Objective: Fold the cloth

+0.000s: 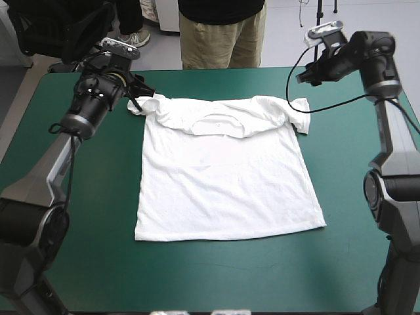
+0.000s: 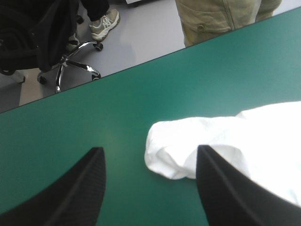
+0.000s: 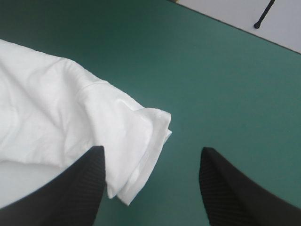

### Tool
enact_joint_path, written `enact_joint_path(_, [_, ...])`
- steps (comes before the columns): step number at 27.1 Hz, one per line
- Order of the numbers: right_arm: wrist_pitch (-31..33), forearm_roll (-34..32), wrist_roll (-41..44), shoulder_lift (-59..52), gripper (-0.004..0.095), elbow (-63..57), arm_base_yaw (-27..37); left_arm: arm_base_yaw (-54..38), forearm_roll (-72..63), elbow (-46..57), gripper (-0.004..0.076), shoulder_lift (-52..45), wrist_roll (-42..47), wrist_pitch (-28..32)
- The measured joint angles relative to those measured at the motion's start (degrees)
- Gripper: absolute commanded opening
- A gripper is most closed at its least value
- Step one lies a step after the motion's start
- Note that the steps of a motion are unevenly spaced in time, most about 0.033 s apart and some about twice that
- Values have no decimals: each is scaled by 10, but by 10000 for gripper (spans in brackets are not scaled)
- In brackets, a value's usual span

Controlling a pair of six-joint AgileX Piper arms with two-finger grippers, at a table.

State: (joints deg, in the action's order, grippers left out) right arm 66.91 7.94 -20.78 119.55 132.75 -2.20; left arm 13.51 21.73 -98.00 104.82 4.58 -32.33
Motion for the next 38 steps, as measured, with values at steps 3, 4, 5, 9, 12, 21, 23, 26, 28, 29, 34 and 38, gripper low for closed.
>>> enact_joint_path(3, [41,42,7,-83,465,-9,6,0,-75,4,385,-90,-74,-115])
enact_joint_path(4, [45,69,5,-119,463,-34,7,0,-112,25,381,-127,-100,-163])
enact_joint_path(5, [46,80,4,-146,463,-61,7,0,-131,49,381,-155,-112,-190])
enact_joint_path(9, [46,97,2,-280,462,-254,8,1,-211,224,382,-281,-121,-241])
enact_joint_path(12, [46,102,0,-346,445,-358,9,1,-272,306,382,-337,-123,-245])
enact_joint_path(21, [44,108,-5,-468,441,-544,9,1,-356,505,382,-372,-124,-220])
enact_joint_path(23, [42,109,-5,-472,439,-559,9,1,-361,531,382,-365,-128,-200])
enact_joint_path(26, [35,110,-5,-474,439,-574,9,1,-378,558,382,-349,-144,-175])
enact_joint_path(28, [28,113,-5,-474,439,-582,9,1,-398,566,382,-333,-162,-166])
enact_joint_path(29, [26,113,-5,-474,439,-584,9,1,-407,567,382,-325,-171,-163])
enact_joint_path(34, [19,116,-5,-474,436,-587,9,1,-435,567,382,-274,-206,-165])
enact_joint_path(38, [13,117,-5,-474,418,-597,9,1,-438,560,368,-248,-221,-176])
